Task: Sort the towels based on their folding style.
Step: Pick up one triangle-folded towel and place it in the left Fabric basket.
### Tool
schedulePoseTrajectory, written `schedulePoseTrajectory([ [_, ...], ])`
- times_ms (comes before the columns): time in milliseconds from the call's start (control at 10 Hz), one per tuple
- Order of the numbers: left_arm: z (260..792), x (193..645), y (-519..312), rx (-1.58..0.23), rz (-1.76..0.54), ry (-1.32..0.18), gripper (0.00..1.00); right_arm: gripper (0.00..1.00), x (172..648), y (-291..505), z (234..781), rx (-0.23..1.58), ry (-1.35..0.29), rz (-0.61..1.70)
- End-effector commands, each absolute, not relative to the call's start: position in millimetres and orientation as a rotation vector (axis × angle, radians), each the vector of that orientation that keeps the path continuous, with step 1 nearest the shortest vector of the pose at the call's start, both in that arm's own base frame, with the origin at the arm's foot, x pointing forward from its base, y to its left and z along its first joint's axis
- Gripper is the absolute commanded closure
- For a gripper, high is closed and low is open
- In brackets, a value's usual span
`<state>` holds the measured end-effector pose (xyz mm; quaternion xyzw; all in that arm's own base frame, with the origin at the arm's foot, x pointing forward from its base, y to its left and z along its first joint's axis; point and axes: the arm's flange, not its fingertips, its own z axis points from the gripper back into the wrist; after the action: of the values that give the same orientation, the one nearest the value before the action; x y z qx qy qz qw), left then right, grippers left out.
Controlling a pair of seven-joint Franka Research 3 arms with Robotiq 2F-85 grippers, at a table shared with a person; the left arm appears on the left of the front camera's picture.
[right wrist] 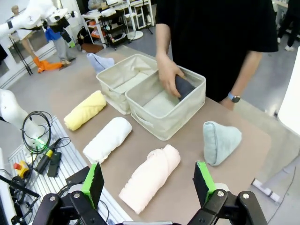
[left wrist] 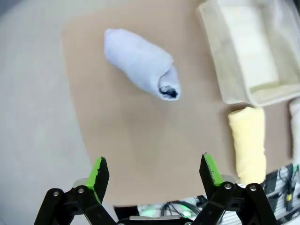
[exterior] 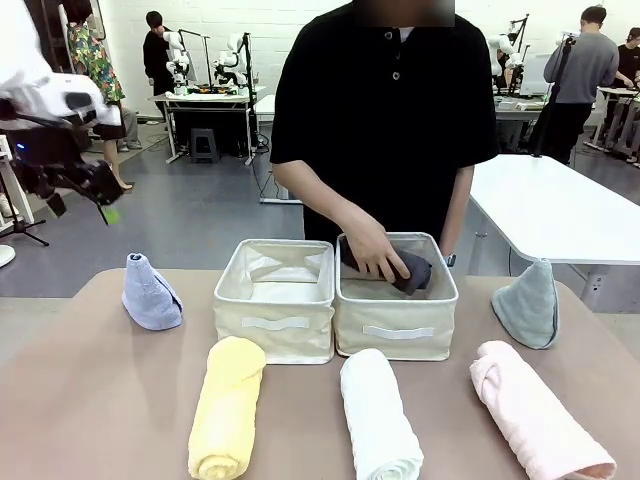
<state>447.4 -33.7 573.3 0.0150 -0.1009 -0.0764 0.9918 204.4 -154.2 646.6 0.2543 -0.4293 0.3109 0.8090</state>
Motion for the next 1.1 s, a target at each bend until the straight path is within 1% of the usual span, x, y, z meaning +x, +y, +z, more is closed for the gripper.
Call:
schedulePoseTrajectory([
  [0,570,486,-51,0.060,0.063,-0.063,0.00,0.00,207,-153,647,0.559,-0.922,0.675],
  [100,555,498,-54,0.086,0.104,-0.079,0.00,0.00,207,-153,647,0.559,-0.922,0.675],
  [200,543,506,-56,0.037,0.103,-0.087,0.00,0.00,207,-153,647,0.559,-0.922,0.675],
  [300,540,508,-52,-0.039,0.093,-0.130,0.00,0.00,207,-153,647,0.559,-0.922,0.675],
  [400,537,494,-51,0.084,0.095,-0.075,0.00,0.00,207,-153,647,0.559,-0.922,0.675],
  [900,537,494,-51,0.084,0.095,-0.075,0.00,0.00,207,-153,647,0.559,-0.922,0.675],
  [1000,537,499,-53,0.059,0.100,-0.075,0.00,0.00,207,-153,647,0.559,-0.922,0.675],
])
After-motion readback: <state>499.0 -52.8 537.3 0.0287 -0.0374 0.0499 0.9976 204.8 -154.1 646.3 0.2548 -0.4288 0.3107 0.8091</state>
